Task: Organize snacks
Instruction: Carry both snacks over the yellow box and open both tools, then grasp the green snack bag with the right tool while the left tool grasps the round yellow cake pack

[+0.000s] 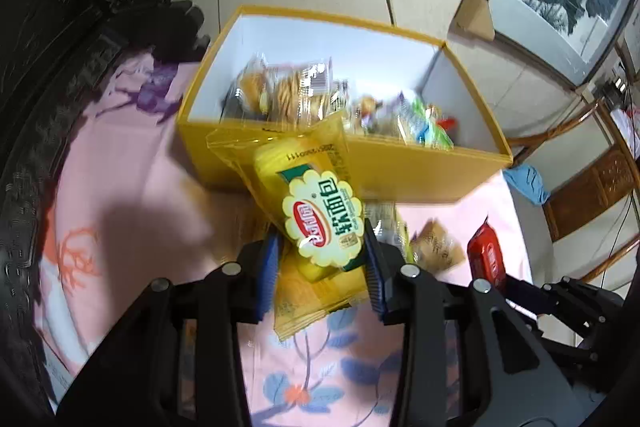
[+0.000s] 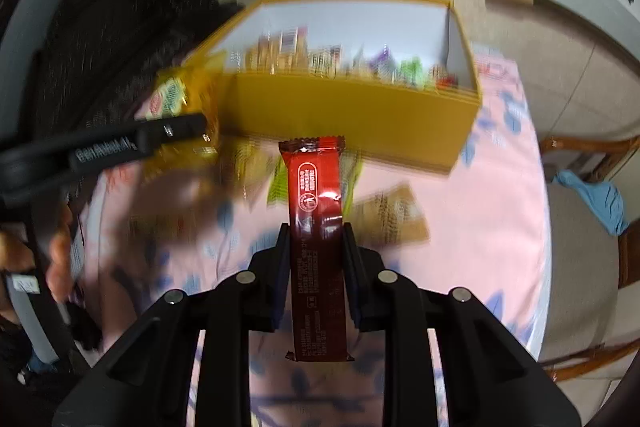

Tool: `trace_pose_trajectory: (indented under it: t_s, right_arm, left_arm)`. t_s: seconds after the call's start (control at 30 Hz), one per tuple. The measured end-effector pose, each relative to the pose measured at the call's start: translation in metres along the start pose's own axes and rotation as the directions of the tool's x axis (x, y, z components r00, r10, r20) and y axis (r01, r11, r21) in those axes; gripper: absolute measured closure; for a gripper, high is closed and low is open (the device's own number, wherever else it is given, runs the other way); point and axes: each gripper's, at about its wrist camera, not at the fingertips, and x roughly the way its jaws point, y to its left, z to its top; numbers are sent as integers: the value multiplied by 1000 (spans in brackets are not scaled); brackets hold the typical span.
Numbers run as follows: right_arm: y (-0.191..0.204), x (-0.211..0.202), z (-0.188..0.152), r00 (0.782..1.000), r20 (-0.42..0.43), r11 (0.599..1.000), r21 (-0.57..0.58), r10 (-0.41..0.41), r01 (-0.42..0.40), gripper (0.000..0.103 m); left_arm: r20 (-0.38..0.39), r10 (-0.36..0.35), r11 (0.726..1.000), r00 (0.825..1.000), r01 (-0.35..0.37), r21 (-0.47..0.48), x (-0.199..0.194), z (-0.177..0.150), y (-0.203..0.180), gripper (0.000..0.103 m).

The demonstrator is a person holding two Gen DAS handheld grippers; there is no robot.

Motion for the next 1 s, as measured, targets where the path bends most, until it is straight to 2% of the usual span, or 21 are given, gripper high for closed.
trace_pose_trajectory:
  t_s: [0.2,0.37,0.4,0.43,0.5,0.53,0.57,0.7,0.77,0.9,1.0]
  right_arm:
    - [-1,4,74,997,70,1000,-1,-31,32,79]
    - [-18,9,144,990,126,995,87,-61,50,78]
    - [-22,11,155,988,135,993,105,-72,58,74]
    - [-25,12,164,986,141,991,118,-86,70,61]
    - [-32,12,178,980,163,984,152,-118,93,29]
    - [-37,9,182,972,187,977,183,-145,110,25]
    - [-41,9,184,971,198,976,192,-138,99,24]
    - [-48,8,182,974,192,979,182,-123,88,20]
    - [-49,6,167,979,180,984,165,-95,65,20]
    - [-48,8,118,990,135,994,108,-39,25,13]
    - [-42,22,68,998,44,997,63,-39,36,13]
  left_arm:
    - [61,29,999,998,-31,17,7,66,-13,65]
    - [96,68,997,993,-71,34,16,118,-21,64]
    - [95,73,997,993,-76,32,20,128,-20,64]
    - [97,72,997,993,-75,24,22,135,-18,62]
    - [110,81,997,991,-81,1,24,149,-14,18]
    - [124,103,995,987,-101,-23,22,154,-9,10]
    - [136,110,994,984,-106,-40,21,160,-3,2]
    - [130,85,994,988,-75,-79,15,160,15,2]
    - [126,58,994,990,-46,-97,11,149,24,2]
    - [117,46,995,992,-35,-98,5,114,32,2]
    - [74,50,995,996,-43,-93,9,78,33,2]
